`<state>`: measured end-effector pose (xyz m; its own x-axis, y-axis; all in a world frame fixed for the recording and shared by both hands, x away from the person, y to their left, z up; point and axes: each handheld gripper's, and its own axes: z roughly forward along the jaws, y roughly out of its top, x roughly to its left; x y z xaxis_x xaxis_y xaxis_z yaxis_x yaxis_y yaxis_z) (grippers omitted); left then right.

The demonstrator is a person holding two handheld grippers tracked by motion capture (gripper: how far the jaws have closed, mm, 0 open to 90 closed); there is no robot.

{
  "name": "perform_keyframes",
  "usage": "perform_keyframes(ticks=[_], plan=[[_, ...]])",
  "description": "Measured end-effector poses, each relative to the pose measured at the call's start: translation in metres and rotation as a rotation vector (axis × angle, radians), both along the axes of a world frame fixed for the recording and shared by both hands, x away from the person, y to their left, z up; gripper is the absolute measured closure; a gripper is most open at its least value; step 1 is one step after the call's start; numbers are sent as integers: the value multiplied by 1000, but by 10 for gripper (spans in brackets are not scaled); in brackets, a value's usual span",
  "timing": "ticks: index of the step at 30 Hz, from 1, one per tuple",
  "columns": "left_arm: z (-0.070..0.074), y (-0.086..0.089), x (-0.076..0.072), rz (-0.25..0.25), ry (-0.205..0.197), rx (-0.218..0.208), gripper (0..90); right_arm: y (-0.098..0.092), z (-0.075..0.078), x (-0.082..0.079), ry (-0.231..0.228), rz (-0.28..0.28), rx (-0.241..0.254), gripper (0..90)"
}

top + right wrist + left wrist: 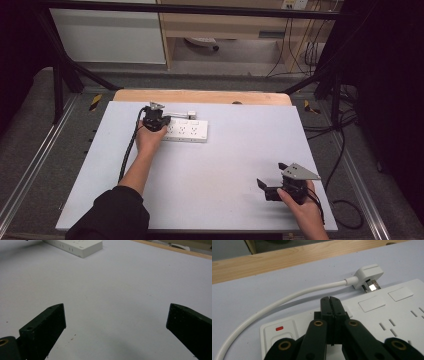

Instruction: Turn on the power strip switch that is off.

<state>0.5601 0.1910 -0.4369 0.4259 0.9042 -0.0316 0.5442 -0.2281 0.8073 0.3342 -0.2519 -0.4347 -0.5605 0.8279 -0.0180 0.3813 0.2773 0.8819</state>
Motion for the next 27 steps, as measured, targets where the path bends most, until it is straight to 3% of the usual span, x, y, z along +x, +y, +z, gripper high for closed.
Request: perform_keyframes(ticks=[18, 23, 27], plan=[[8, 0, -4, -13, -14, -12, 900, 0, 0, 0, -1, 0, 2, 29], [15, 1, -6, -5, -26, -43, 900, -1, 0, 0, -2, 0, 4, 29], [17, 3, -7, 9, -23, -52, 785, 0, 1, 0, -4, 1, 2, 29]])
